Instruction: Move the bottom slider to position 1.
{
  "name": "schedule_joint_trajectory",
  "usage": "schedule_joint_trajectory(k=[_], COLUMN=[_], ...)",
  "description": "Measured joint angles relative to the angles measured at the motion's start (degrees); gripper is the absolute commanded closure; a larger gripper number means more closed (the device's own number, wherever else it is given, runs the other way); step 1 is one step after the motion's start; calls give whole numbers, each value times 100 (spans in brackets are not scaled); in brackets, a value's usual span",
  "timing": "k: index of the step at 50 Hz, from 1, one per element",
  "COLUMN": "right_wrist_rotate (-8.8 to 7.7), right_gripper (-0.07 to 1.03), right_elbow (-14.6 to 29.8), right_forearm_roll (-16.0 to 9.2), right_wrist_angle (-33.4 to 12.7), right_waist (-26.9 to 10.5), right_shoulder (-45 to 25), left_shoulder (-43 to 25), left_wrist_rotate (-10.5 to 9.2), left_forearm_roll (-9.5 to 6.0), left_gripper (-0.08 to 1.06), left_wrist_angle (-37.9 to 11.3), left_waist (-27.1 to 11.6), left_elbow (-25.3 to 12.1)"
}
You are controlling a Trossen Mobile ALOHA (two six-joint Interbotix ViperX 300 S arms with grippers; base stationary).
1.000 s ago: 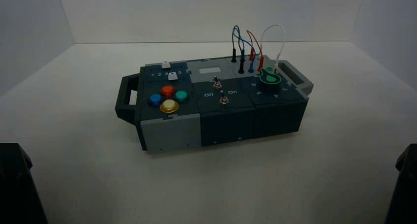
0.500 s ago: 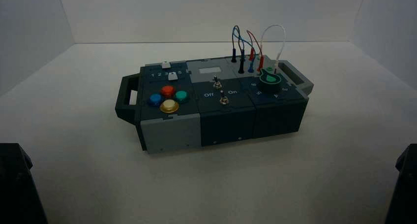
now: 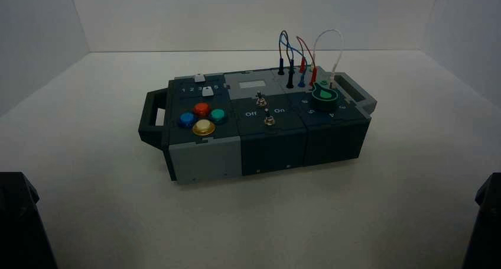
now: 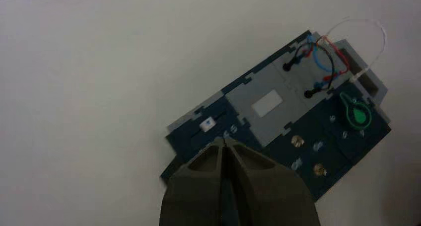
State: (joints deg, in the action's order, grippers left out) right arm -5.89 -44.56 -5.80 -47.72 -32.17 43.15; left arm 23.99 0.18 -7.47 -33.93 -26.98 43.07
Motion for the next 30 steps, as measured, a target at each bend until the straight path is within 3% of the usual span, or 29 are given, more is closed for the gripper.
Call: schedule_joint_trajectory(k=[4, 12, 20, 30], right_wrist_rotate=[-18, -141, -343, -439], right_gripper=[98, 98, 98, 98], right_elbow=[9, 0, -9, -18], right_forearm_roll=[0, 0, -53, -79], right_wrist_angle=[0, 0, 185, 378], right_waist=[9, 0, 0, -9], right_shoulder=[-9, -97, -290, -563], left_shoulder=[-281, -923, -1485, -2057], left_wrist_rotate=[-105, -519, -633, -914], left_forearm_roll=[-62, -167, -193, -255], left_gripper=[101, 101, 101, 101], left_wrist_angle=[255, 668, 923, 993], left_waist=[-62, -105, -185, -237], left_elbow=[-18, -62, -176, -299])
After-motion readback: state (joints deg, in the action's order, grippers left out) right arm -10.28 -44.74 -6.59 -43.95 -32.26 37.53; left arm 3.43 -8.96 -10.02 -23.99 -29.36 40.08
